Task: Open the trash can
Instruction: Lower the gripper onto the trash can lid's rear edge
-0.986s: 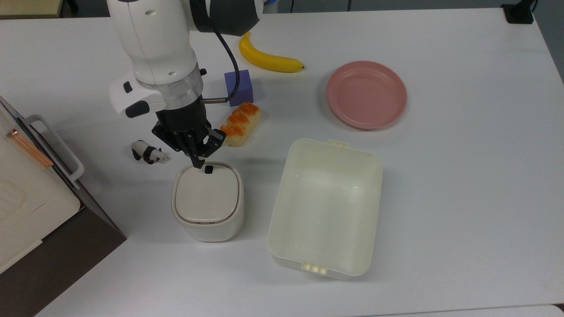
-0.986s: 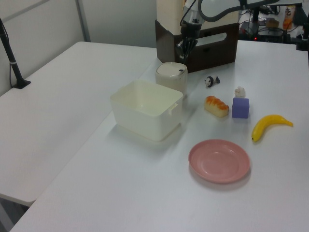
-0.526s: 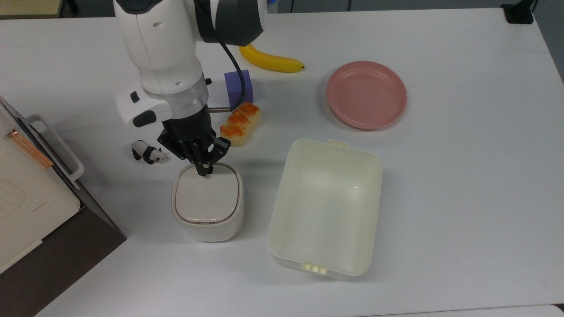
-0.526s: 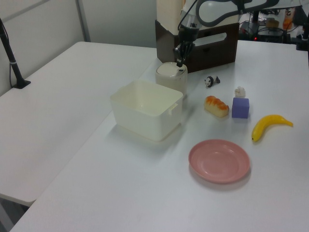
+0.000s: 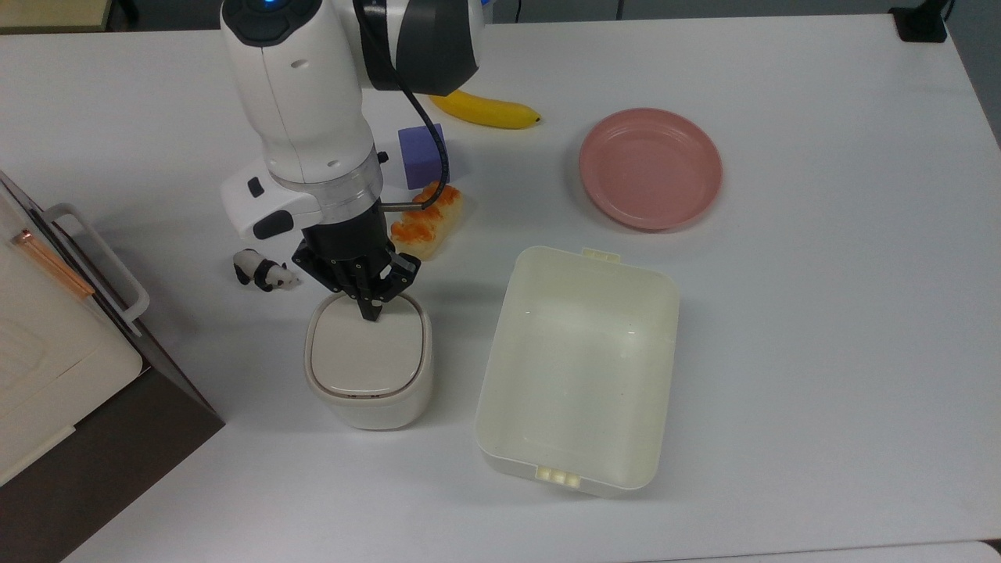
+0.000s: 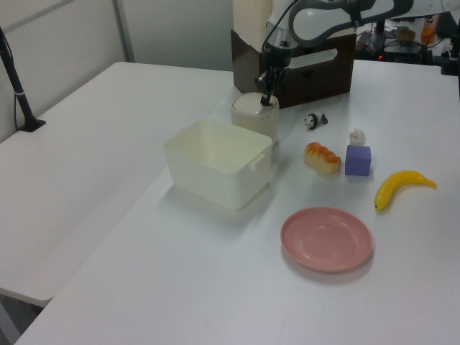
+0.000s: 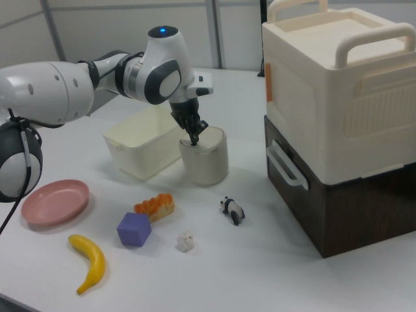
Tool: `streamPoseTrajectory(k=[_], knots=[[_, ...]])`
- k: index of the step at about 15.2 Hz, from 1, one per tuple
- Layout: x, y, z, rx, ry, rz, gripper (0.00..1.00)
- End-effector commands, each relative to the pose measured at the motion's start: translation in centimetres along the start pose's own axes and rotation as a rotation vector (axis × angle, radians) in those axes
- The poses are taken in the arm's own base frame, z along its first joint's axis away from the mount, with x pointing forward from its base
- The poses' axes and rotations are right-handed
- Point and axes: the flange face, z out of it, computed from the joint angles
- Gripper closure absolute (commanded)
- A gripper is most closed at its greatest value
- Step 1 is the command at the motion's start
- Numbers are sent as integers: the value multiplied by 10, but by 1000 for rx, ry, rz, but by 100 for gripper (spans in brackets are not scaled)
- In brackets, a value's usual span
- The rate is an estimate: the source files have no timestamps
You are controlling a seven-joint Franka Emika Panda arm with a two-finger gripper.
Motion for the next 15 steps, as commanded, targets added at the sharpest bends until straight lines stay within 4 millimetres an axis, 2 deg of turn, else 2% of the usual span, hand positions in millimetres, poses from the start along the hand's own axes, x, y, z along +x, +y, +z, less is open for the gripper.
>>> streamPoseTrajectory(k=[1,6,12,15], knots=[[2,-3,5,-14,12,-7,100],[4,-3,0,-14,20,-1,100],[6,-6,-40,-2,62,1,100],[5,-8,-41,-3,61,-4,100]])
